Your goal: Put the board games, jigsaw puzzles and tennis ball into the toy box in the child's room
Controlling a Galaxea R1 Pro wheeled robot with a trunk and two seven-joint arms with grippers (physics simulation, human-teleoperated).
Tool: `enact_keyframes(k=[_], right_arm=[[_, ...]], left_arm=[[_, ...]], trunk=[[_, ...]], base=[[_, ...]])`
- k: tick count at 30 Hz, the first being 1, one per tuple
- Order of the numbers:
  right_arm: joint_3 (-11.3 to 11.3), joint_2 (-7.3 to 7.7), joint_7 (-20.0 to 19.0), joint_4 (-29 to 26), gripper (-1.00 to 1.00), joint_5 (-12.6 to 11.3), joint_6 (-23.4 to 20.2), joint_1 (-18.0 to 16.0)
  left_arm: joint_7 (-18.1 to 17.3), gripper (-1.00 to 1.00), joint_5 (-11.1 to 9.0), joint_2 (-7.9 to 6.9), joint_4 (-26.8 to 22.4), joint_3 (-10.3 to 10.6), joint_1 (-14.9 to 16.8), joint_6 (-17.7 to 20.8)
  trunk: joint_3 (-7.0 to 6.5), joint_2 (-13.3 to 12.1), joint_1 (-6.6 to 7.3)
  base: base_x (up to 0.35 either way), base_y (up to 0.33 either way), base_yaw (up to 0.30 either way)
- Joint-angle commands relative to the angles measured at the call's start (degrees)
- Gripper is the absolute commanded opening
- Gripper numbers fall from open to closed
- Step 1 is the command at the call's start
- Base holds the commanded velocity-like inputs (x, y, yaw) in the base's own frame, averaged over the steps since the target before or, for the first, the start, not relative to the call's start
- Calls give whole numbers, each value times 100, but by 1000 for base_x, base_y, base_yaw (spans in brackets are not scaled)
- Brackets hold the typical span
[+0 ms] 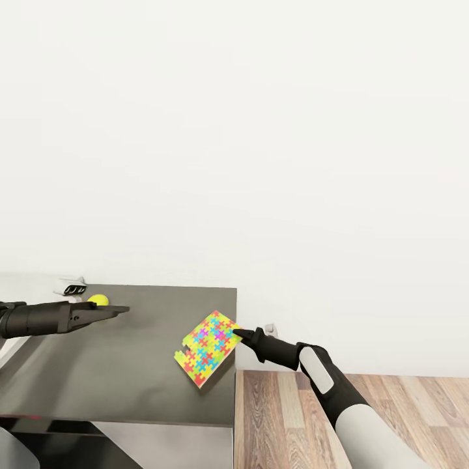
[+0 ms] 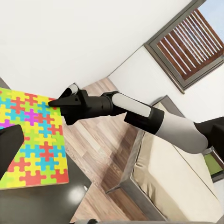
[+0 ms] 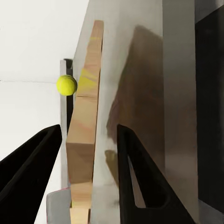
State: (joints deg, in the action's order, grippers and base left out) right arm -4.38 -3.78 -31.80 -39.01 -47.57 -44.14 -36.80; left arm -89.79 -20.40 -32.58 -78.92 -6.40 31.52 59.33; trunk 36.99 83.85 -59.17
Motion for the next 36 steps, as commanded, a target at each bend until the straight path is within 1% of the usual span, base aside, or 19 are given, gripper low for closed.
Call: enact_keyframes(k=[1, 16, 18, 20, 23, 31, 36], right_arm=[[-1, 0, -3, 1, -100, 20, -15, -3], [0, 9, -33, -1, -100, 29, -11, 24], [30, 9, -32, -5, -100, 27, 1, 42], [146, 4, -35, -40, -100, 24, 13, 66], [229, 5, -36, -72, -100, 21, 17, 80], [263, 9, -139, -88, -100, 28, 19, 92], [263, 9, -321, -89, -100, 29, 23, 93]], left_arm=[[-21, 100, 1, -2, -1, 1, 3, 61], [-21, 100, 1, -6, -1, 12, 3, 61], [-21, 100, 3, -4, -1, 14, 3, 61], [-21, 100, 2, -4, -1, 16, 3, 67], [-21, 100, 1, -4, -1, 16, 3, 67], [-21, 100, 7, -3, -1, 9, 3, 67], [-21, 100, 10, -2, -1, 12, 3, 67]], trunk=[[-13, -37, 22], [-282, -639, 352], [-318, -719, 396], [-354, -799, 439], [-407, -920, 505], [-551, -1241, 681], [-641, -1441, 791]], base=[[0, 0, 0], [0, 0, 0], [0, 0, 0], [0, 0, 0], [-10, 0, 0], [-10, 0, 0], [0, 0, 0]])
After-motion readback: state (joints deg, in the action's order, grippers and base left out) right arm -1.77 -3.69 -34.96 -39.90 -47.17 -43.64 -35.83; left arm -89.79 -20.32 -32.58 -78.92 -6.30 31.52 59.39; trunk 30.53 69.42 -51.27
